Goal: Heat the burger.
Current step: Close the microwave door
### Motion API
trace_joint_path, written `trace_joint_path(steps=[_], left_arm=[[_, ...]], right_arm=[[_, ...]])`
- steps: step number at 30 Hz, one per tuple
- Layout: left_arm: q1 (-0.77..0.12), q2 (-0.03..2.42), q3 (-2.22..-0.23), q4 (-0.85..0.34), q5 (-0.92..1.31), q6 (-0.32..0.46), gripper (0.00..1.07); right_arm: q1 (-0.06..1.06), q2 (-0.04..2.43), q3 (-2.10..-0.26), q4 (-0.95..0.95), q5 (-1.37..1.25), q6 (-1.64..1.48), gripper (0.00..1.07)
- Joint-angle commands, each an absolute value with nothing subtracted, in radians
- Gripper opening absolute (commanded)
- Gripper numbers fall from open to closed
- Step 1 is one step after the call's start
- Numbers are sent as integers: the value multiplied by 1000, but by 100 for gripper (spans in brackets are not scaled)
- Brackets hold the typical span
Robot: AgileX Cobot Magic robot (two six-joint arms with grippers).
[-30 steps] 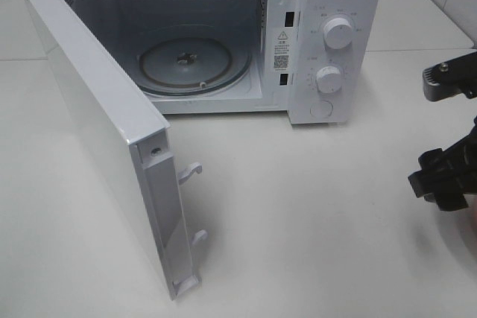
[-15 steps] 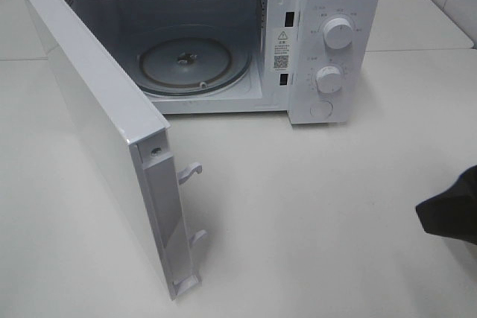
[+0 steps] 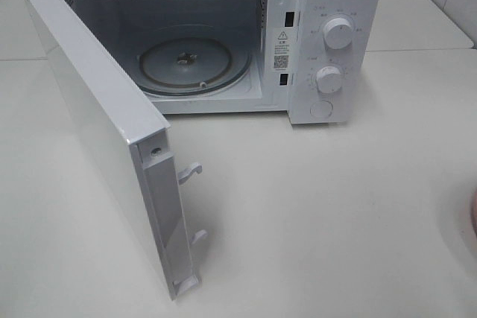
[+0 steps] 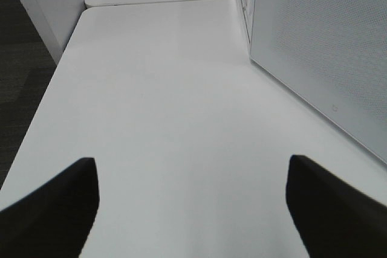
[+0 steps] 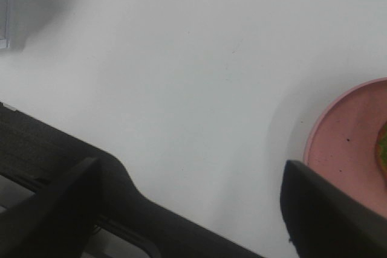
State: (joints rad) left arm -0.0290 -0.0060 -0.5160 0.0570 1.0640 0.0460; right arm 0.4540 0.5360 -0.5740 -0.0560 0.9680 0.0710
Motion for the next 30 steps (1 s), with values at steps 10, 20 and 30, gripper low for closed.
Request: trace_joint_path(steps=[10,20,30], left_arm=[[-24,-22,-516,52,1059,44,78],[-24,-22,-516,52,1059,44,78],[-24,-22,-516,52,1059,44,78]], right_arm=[[218,237,-525,-89,986,84,76],[86,68,-495,-91,959,86,76],[22,-33,-490,-93,963,79,76]])
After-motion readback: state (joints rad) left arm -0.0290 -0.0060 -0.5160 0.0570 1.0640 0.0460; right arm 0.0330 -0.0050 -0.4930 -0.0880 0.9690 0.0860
